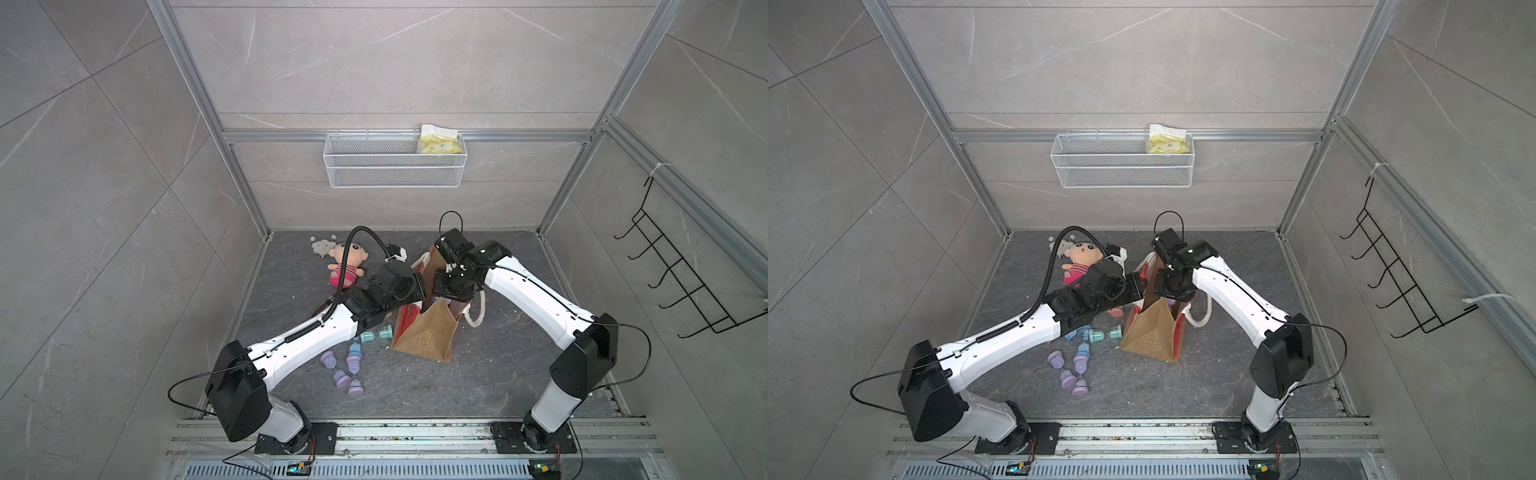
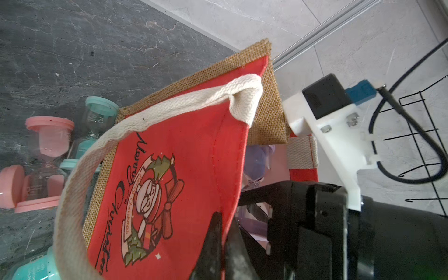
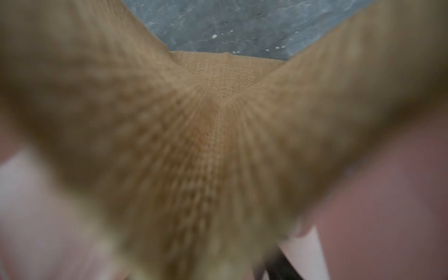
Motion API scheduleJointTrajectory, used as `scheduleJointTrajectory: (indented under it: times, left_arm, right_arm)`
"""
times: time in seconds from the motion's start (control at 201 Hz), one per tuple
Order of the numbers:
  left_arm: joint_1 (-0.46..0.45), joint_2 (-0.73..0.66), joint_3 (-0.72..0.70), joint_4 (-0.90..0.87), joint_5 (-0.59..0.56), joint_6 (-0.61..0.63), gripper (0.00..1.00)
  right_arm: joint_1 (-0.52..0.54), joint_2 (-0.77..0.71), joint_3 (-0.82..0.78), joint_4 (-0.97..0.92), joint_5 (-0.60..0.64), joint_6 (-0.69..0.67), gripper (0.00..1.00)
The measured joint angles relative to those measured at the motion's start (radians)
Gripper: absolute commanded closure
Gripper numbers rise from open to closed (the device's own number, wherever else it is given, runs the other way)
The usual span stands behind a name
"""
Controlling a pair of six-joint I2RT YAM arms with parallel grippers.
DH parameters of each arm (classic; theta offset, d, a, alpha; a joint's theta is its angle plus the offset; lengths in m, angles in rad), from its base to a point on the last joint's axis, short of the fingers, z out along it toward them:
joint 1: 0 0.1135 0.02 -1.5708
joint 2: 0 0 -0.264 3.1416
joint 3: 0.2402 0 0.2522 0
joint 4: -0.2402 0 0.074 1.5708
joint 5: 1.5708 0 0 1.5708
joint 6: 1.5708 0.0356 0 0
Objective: Put the hourglass into the canvas bag
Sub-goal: Place the hourglass in the canvas bag.
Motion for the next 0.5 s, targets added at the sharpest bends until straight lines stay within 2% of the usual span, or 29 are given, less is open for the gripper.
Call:
scheduleJointTrajectory:
  times: [0.209,0.498]
  left_arm:
    - [0.000,-0.029,-0.066,0.049,-0.026,-0.034,1.00]
    - [0.005,-0.094,-0.109,0.048,-0.084,-0.049,1.00]
  right_arm:
    - [-0.001,-0.001,-0.050,0.039,0.033,0.014,1.00]
    - [-0.017,-0.067,-0.178,-0.010,0.226,0.014,1.00]
